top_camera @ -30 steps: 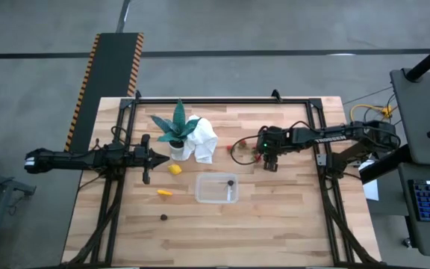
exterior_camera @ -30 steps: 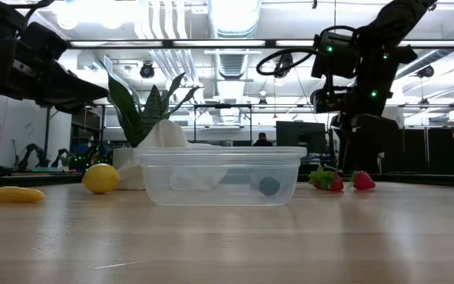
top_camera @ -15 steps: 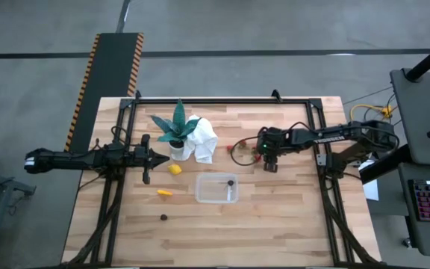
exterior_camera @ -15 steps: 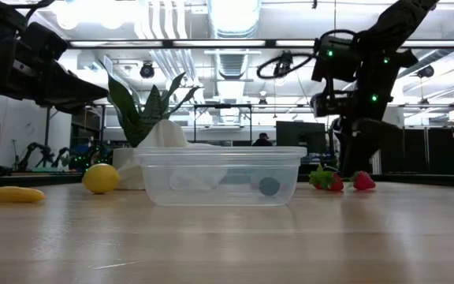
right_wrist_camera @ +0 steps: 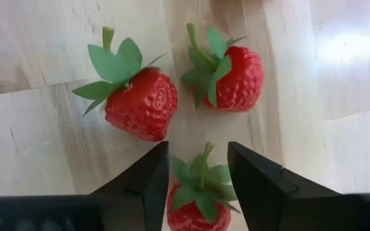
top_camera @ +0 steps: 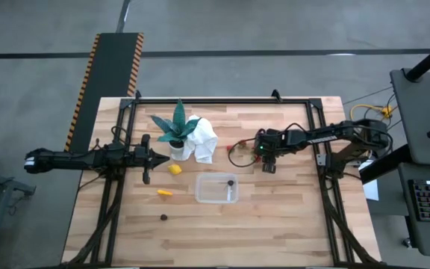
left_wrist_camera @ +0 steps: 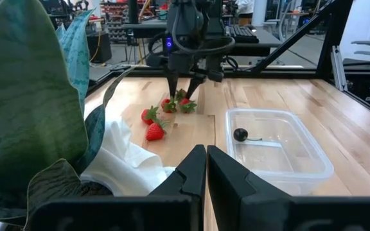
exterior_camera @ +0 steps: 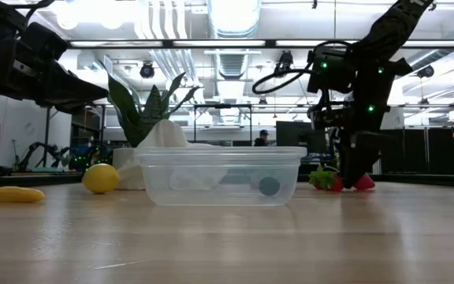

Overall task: Pick and placing Produce into tupperware
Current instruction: Put the strawberry into the bin

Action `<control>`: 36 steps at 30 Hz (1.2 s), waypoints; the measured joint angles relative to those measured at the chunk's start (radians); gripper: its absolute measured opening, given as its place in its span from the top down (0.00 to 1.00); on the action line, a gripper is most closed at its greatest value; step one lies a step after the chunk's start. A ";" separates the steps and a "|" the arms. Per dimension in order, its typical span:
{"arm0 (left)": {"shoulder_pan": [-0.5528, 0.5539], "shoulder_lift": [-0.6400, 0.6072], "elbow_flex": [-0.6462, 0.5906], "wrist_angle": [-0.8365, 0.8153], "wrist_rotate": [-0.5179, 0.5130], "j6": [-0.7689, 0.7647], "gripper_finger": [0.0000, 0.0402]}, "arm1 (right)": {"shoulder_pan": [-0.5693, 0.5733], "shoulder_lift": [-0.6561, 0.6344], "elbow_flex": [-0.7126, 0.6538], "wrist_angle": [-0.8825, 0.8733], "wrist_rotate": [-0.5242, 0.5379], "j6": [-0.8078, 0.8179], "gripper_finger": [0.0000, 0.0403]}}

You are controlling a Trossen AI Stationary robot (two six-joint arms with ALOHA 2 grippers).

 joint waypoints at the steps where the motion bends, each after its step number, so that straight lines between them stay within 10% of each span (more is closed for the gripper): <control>1: 0.000 0.001 0.000 0.000 0.000 0.000 1.00 | 0.000 -0.002 0.000 -0.001 0.000 0.000 0.64; 16: 0.000 0.002 0.000 0.000 0.000 0.000 1.00 | 0.000 -0.001 0.000 -0.034 0.000 -0.009 0.96; 27: 0.000 0.002 0.000 0.000 0.000 0.000 1.00 | 0.000 -0.028 0.036 -0.100 0.060 0.036 0.98; 36: 0.000 0.002 0.000 0.000 0.000 0.000 1.00 | 0.016 -0.143 0.155 -0.126 -0.088 0.144 0.98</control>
